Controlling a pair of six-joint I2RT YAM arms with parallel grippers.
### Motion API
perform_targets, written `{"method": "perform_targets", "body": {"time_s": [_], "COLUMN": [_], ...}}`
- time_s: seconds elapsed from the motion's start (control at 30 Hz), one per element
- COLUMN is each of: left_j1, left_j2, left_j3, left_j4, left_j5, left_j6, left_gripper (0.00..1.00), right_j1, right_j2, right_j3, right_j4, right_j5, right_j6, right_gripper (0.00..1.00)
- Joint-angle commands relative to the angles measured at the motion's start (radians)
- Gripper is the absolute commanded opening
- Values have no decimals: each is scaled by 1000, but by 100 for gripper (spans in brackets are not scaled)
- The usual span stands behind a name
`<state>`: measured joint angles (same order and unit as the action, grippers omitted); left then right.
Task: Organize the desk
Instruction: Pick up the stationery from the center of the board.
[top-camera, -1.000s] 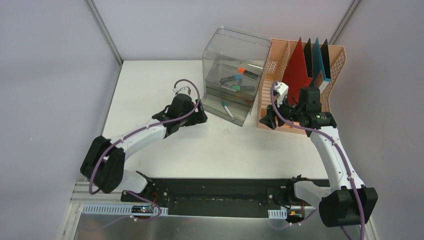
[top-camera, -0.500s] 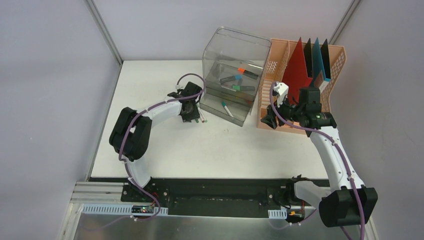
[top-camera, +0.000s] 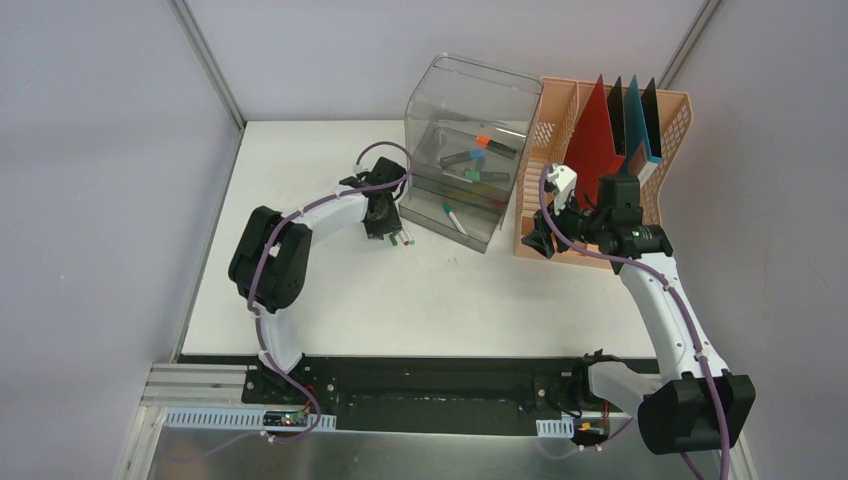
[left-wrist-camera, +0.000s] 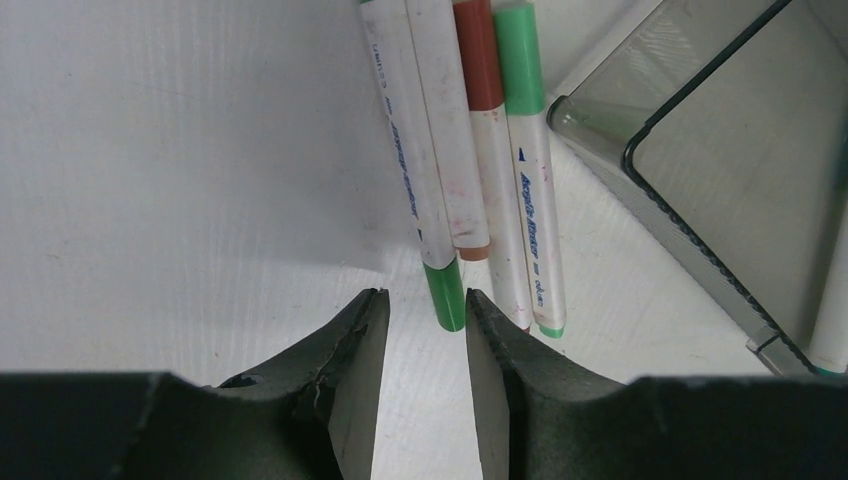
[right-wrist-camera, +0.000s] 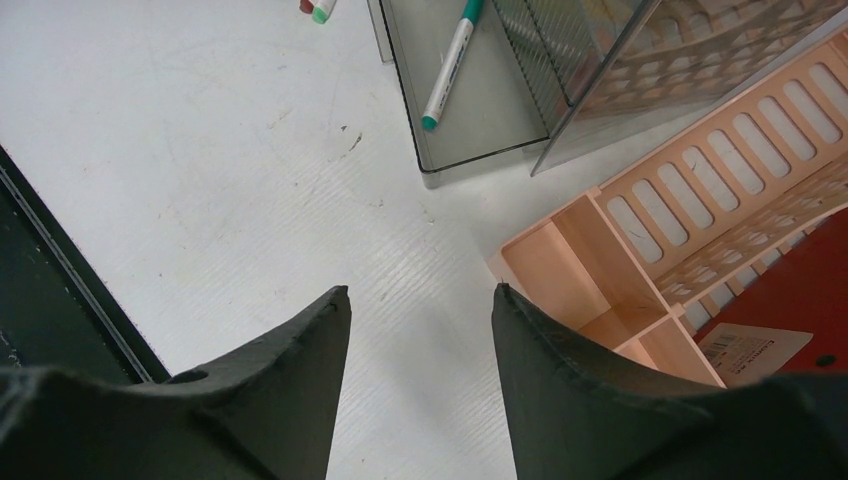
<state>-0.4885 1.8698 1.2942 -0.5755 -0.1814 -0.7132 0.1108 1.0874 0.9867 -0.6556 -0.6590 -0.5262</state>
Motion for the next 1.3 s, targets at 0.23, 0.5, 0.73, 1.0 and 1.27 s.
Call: {"method": "perform_targets", "body": {"time_s": [0.23, 0.5, 0.73, 1.0, 1.27], "left_j1": [25, 27, 29, 31, 36], "left_j2": [61, 79, 71, 59, 70], "left_j3": [84, 90, 66, 38, 26], "left_j4": [-7, -11, -11, -18, -31], "left_j5": [13, 18, 14, -2, -8], "left_j6": [28, 33, 35, 60, 75], "left_gripper": [35, 30, 23, 27, 27], "right_j1": [-6, -5, -5, -5, -5], "right_j2": [-18, -16, -15, -19, -17], "right_j3": [0, 0, -2, -2, -2], "right_j4": [39, 39, 39, 37, 37], "right_j5": [-9, -13, -16, -17, -21], "right_j6": [-18, -19, -20, -21, -21], "right_gripper": [56, 56, 56, 56, 56]}}
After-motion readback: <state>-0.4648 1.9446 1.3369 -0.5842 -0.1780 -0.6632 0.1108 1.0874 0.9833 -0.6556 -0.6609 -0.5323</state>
